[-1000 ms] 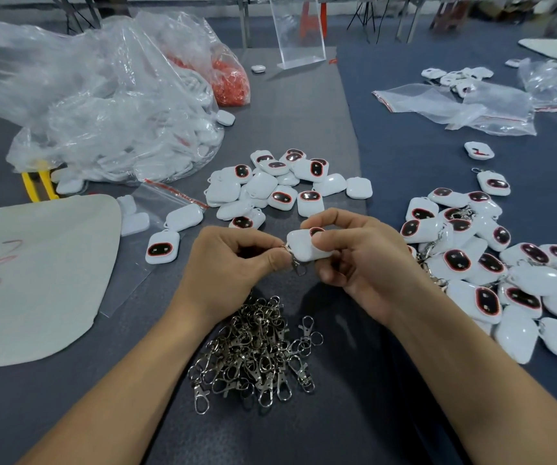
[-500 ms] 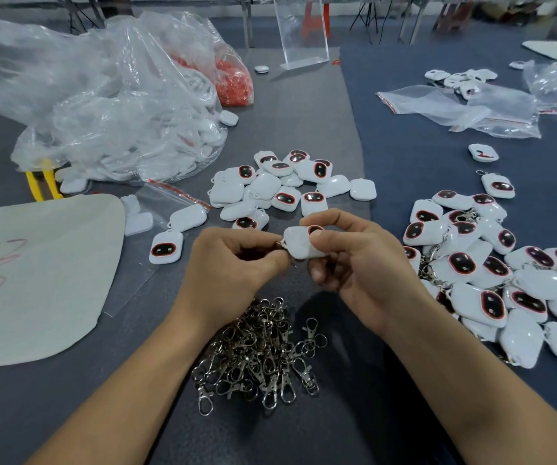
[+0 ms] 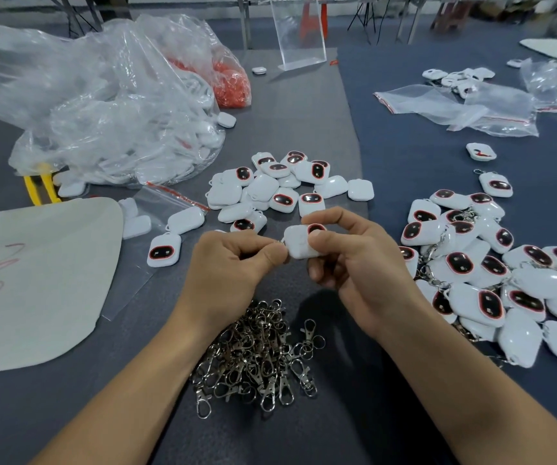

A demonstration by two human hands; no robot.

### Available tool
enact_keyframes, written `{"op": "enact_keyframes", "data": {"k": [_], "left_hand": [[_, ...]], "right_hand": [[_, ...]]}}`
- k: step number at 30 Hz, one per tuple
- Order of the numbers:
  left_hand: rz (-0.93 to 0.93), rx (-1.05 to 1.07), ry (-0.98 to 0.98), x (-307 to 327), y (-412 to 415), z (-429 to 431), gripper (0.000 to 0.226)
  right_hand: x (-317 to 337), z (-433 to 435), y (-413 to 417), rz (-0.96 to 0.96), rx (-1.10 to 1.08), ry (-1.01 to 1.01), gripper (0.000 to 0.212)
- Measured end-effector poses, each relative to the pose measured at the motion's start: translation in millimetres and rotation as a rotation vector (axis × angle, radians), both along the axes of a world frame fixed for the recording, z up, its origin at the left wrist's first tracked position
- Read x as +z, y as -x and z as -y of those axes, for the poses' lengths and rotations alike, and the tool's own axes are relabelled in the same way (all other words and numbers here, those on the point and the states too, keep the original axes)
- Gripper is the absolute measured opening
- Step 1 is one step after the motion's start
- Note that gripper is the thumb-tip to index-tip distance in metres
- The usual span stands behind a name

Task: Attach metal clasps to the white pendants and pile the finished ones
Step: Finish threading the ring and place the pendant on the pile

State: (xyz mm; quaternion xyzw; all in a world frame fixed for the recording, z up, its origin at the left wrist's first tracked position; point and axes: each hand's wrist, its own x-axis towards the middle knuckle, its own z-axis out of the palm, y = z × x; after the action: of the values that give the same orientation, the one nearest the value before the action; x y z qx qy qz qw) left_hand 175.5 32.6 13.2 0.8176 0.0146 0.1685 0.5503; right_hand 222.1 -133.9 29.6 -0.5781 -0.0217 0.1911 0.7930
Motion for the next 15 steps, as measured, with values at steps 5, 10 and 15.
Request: {"op": "enact_keyframes", "data": {"k": [5,10,15], "left_hand": [[0.199,-0.049,-0.828,0.1,1.2,0.7,0.025],[0.099,0.008,-0.618,-4.9,1.5,0.9,0.016],[-0.028,0.062,-0.117,-6.2,-3.7,-0.5,0.017]], "right_hand": [[-8.1,-4.0,12.4,0.527,-0.119,0.504,0.024],[-7.6,-5.5,13.0,0.489,-0.157,0.512,0.025],[-2.3,-0.8,-1.7,0.023,-0.124,0.124,0.021]]}}
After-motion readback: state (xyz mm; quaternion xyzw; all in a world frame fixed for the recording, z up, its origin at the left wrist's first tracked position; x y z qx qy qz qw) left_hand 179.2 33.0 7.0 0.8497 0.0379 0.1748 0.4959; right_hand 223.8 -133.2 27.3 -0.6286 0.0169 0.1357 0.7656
